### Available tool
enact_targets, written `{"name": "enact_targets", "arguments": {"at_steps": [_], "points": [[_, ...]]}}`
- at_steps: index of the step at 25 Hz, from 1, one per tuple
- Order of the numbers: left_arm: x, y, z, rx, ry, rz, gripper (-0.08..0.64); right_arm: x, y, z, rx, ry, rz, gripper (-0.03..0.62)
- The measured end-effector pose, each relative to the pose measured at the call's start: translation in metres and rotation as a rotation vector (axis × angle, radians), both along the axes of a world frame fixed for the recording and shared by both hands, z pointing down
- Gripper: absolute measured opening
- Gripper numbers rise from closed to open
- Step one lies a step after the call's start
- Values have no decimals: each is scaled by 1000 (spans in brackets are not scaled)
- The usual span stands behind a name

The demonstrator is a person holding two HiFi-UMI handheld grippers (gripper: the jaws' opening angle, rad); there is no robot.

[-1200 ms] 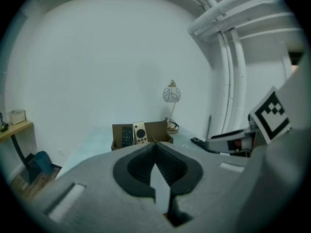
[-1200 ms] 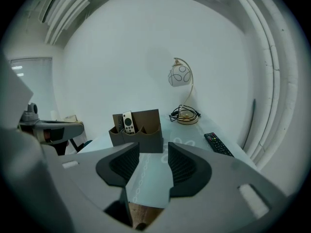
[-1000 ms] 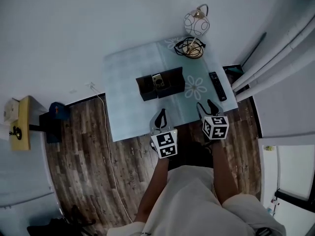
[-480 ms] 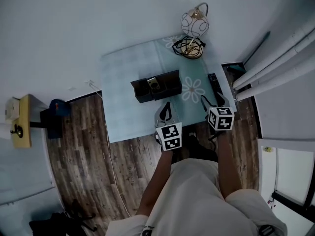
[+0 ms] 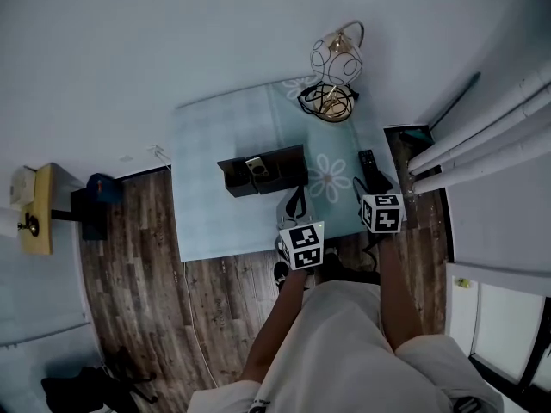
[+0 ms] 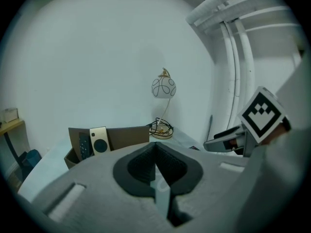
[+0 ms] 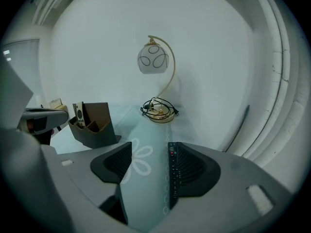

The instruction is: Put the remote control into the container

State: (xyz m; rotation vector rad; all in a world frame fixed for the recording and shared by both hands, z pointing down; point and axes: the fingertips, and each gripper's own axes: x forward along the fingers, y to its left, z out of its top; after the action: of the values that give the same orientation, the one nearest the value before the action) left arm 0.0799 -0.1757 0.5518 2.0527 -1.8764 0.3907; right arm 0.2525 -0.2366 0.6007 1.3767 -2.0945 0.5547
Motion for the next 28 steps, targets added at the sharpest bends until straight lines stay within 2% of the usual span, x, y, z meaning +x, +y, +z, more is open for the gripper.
{"name": "enact_targets", "arguments": {"at_steps": [6,11,17,20,24,28], "points": [[15,-26,6,-3,-12,-47,5,31,-35,32,-73,49,10,295],[38,-44,12,-14,-21,-34,5,40,-68,60,-162,78,-12,291],[59,-74,15,-21,-35,-4,5,35,-88,96,-349,117,-70,301],[57,-87,14,-19,-33,-14,5,37,-93,117,-427,144,-86,318],[44,-93,17,-25,-27,-53,5,37,-100,129,-455,146,-91,296],[36,-89,22,-42,-21,-75,5,28,-95,131,-461,136,-115,235]]}}
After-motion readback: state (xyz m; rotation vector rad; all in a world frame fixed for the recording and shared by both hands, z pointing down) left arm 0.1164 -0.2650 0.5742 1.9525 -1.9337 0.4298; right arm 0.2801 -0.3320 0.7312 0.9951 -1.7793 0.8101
